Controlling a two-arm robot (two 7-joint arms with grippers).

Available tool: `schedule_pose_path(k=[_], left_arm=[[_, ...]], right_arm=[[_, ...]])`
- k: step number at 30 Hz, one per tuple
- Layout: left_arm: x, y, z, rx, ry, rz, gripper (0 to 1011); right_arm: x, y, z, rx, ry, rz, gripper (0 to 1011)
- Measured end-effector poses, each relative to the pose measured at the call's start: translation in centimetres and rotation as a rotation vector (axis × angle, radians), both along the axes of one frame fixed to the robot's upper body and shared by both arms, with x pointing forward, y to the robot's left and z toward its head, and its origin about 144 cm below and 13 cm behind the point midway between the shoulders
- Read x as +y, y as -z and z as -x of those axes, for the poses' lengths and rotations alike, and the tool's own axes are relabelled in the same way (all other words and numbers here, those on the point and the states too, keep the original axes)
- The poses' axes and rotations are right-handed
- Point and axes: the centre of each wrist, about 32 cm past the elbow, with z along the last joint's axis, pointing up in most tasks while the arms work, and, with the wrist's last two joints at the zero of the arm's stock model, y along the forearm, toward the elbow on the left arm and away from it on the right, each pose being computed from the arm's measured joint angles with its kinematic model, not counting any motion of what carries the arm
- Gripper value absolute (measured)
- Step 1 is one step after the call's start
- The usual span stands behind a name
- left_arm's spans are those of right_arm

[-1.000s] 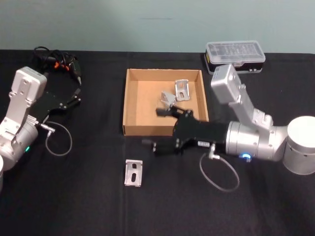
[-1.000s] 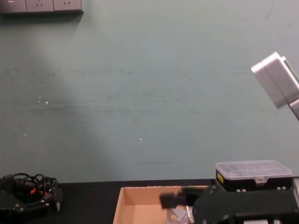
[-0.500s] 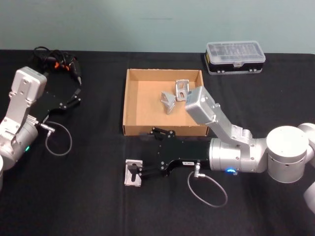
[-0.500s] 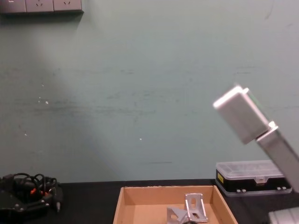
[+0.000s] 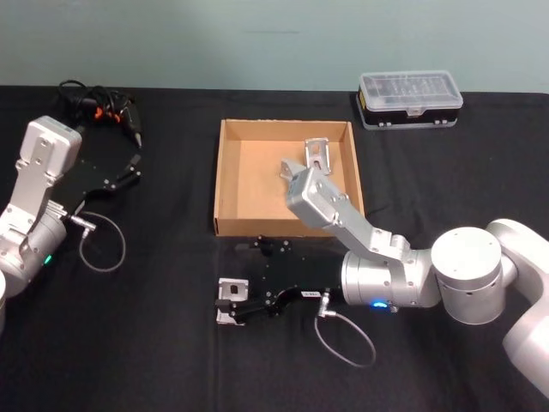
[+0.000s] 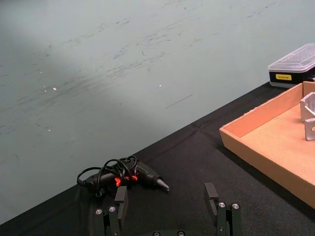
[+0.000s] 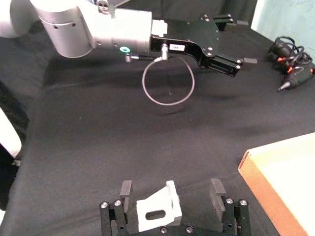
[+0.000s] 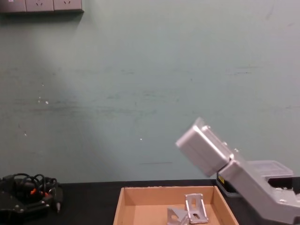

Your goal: Use one hand to pick up the angle iron from the table and place it into the box.

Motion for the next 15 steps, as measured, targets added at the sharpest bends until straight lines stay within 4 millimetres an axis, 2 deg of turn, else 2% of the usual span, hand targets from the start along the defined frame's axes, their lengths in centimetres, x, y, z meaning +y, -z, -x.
schedule_pose_path(k=[15], left_arm=[[0.0,0.0,0.0,0.000,0.000,0.000,1011]], right_arm=[[1.3,1.3,-0.3,0.049,0.050,0.045,1000]])
